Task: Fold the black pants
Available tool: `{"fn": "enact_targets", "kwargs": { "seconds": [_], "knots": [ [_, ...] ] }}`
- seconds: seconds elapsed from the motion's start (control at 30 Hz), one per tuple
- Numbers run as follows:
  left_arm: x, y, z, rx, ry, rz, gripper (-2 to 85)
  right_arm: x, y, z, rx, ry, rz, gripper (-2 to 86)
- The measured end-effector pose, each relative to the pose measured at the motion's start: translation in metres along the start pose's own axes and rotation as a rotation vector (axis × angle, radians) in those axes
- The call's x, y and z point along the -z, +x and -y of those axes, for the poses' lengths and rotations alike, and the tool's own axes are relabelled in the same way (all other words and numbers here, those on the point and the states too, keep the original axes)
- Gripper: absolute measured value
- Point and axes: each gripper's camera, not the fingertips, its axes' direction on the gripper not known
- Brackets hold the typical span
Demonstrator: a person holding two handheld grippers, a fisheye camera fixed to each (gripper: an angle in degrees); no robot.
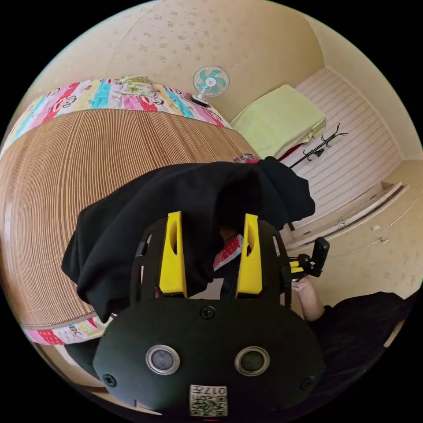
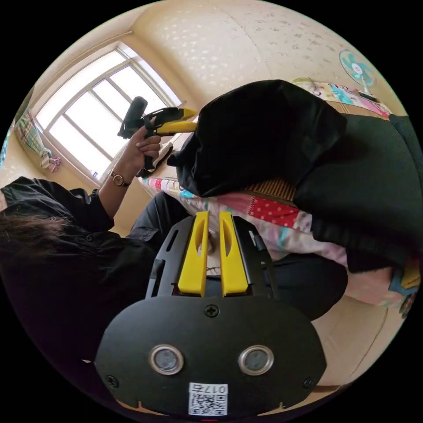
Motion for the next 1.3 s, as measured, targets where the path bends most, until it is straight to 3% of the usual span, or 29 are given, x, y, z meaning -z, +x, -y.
{"fn": "enact_targets", "kwargs": {
  "seconds": [0.07, 0.17, 0.23, 0.27, 0.33, 0.43, 0.6, 0.67, 0.77, 0.83, 0.93, 1.03, 1.13, 1.2, 1.3],
  "knots": [
    [-0.032, 0.000, 0.014, 0.023, 0.002, 0.096, 13.0, 0.019, 0.005, -0.013, -0.090, 0.082, -0.020, 4.8],
    [-0.064, -0.029, 0.022, 0.121, -0.089, -0.060, 4.7, 0.027, 0.003, -0.019, -0.174, 0.149, -0.030, 7.2],
    [-0.020, -0.067, 0.001, 0.236, 0.144, -0.295, 3.4, 0.027, -0.001, -0.017, -0.198, 0.154, -0.055, 8.6],
    [-0.005, -0.077, -0.006, 0.268, 0.209, -0.299, 3.3, 0.026, -0.004, -0.015, -0.204, 0.159, -0.085, 9.2],
    [0.047, -0.111, -0.025, 0.396, 0.354, -0.130, 3.2, 0.024, -0.007, -0.009, -0.200, 0.172, -0.118, 9.7],
    [0.080, -0.147, -0.029, 0.454, 0.315, 0.161, 4.7, 0.012, -0.003, 0.010, -0.182, 0.155, -0.077, 10.2],
    [0.131, -0.137, -0.067, 0.409, 0.299, 0.408, 11.4, -0.009, -0.011, 0.051, -0.095, 0.134, -0.059, 11.2],
    [0.146, -0.126, -0.088, 0.394, 0.298, 0.426, 12.4, -0.024, -0.016, 0.070, -0.072, 0.110, -0.090, 11.4],
    [0.155, -0.115, -0.110, 0.329, 0.237, 0.206, 12.7, -0.040, -0.019, 0.096, -0.035, 0.081, -0.168, 11.4],
    [0.146, -0.106, -0.108, 0.271, 0.104, -0.026, 13.0, -0.044, -0.020, 0.117, 0.011, 0.068, -0.263, 11.6],
    [0.134, -0.100, -0.102, 0.299, 0.037, -0.179, 14.3, -0.051, 0.003, 0.164, -0.044, 0.072, -0.341, 12.1],
    [0.118, -0.114, -0.093, 0.403, -0.021, -0.256, 15.5, -0.067, 0.044, 0.210, -0.158, 0.054, -0.200, 13.1],
    [0.116, -0.138, -0.089, 0.533, -0.023, -0.476, 16.1, -0.114, 0.069, 0.239, -0.195, -0.209, -0.130, 10.8],
    [0.131, -0.148, -0.086, 0.571, 0.017, -0.606, 15.9, -0.100, 0.062, 0.238, -0.198, -0.170, -0.163, 7.2],
    [0.173, -0.163, -0.077, 0.587, 0.069, -0.674, 15.7, -0.026, 0.054, 0.225, -0.188, 0.071, 0.124, 4.6]
  ]
}}
